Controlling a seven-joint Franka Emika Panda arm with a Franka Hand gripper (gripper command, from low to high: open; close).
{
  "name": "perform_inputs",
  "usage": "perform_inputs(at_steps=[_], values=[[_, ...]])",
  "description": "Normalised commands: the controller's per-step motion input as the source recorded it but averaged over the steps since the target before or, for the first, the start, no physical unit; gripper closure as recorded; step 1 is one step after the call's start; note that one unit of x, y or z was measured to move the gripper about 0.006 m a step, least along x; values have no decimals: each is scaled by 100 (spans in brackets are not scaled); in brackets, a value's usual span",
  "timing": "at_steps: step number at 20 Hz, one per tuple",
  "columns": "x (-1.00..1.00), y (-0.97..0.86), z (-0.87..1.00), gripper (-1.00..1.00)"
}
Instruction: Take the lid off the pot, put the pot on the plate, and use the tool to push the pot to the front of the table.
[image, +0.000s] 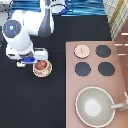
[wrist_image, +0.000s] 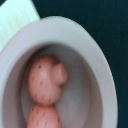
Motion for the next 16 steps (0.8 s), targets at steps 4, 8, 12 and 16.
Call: perform_inputs(at_steps=[4, 8, 12, 16], values=[[-64, -25, 42, -100], [-58, -36, 27, -100], [-54, -41, 18, -100], [-58, -36, 9, -100]])
